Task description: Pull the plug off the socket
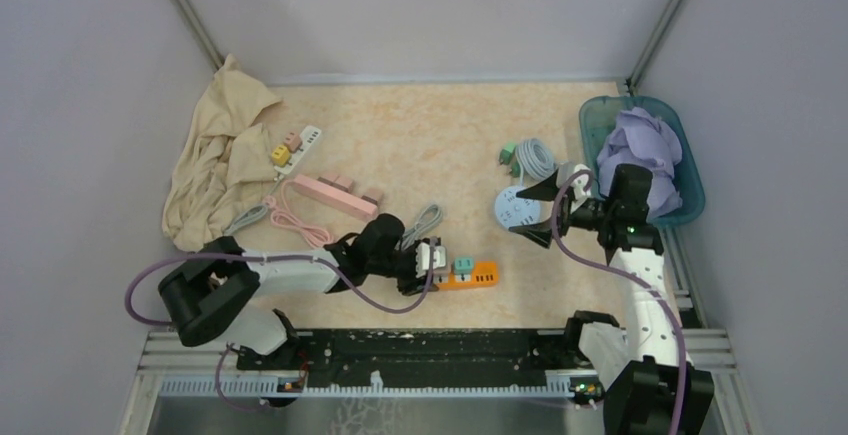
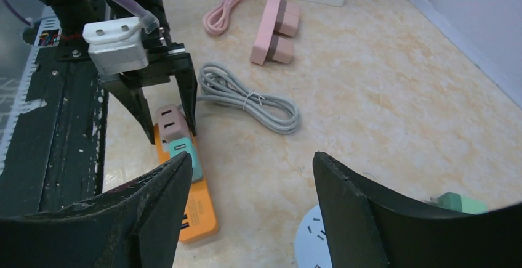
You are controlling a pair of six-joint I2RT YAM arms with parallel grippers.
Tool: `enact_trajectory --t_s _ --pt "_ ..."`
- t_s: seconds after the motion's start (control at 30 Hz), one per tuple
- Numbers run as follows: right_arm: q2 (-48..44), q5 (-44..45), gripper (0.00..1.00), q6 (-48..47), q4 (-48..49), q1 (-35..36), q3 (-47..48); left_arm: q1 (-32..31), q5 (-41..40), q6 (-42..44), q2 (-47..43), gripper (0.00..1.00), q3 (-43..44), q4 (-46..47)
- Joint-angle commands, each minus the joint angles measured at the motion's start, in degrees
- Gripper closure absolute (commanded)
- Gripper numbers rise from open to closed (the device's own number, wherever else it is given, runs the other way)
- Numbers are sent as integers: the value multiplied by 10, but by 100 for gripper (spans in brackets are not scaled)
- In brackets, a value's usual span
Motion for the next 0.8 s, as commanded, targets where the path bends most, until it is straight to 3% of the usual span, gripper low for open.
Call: enact_trajectory --t_s 0.0,0.07,0.1,0.17,0.33,0.4,0.43,0.53,0.77 --pt "0 -58 28 -138 -71 -4 -6 -6 -1 -19 34 87 -2 74" --pt "3 -53 28 -138 -70 -1 -7 -10 -4 -30 53 79 0 85" --pt "4 -49 28 -138 -69 2 -9 -14 -16 -35 61 69 -1 92" --pt "5 -39 28 -138 -64 11 -14 -21 -38 -41 68 58 -2 103" --pt "23 -18 28 -145 -60 38 -21 -28 -97 -76 45 32 -21 145" --pt "27 -8 28 -151 -61 41 -24 -30 -111 -92 19 16 -44 188" --pt "27 -2 28 -154 -61 43 -25 -30 -118 -99 5 3 -55 206" --pt "27 2 28 -157 -61 48 -25 -30 -121 -114 -54 0 -75 218" --pt "30 7 28 -164 -65 71 -26 -30 -101 -146 -190 0 -85 145"
